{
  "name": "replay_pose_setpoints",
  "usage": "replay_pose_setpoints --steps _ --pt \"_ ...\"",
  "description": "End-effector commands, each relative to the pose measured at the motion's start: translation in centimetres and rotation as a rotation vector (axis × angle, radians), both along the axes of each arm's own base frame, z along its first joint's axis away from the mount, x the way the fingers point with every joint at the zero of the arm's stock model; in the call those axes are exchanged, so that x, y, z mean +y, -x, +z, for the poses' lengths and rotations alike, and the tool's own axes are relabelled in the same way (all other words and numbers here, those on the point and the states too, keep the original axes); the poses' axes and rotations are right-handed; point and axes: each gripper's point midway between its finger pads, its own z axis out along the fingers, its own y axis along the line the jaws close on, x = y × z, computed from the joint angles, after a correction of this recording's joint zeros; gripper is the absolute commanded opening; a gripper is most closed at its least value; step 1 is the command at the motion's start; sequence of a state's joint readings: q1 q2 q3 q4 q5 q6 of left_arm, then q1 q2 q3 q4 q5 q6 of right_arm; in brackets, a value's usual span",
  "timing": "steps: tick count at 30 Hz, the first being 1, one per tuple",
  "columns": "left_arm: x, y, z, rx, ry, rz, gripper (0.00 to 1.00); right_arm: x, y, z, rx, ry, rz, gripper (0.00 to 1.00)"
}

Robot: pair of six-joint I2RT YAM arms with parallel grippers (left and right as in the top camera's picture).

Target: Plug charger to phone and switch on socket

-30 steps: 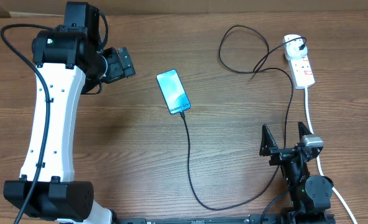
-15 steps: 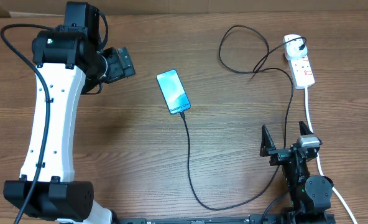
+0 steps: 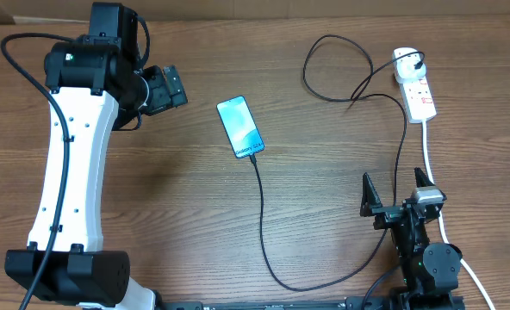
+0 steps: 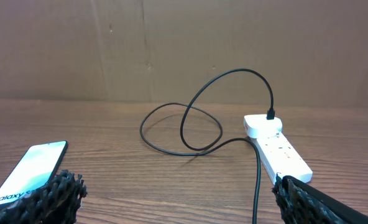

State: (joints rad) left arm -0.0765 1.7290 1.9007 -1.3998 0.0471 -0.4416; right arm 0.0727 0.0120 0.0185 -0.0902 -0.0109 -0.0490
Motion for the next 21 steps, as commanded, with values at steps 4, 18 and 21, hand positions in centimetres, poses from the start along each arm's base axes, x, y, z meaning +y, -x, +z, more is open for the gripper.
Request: replay_pose_setpoints --steps 4,18,21 --pt "0.35 -0.04 -0.22 0.006 -0.01 0.008 1.0 -0.24 -0.03 -0.17 -0.005 0.005 -0.013 1.0" --pt "0.35 -0.04 -0.22 0.006 -0.01 0.008 1.0 -0.24 -0.03 -0.17 -0.005 0.005 -0.013 1.0" --pt "1.1 0.21 -0.35 0.016 -0.059 -0.004 1.0 -0.24 -0.03 -0.17 -0.005 0.005 -0.013 1.0"
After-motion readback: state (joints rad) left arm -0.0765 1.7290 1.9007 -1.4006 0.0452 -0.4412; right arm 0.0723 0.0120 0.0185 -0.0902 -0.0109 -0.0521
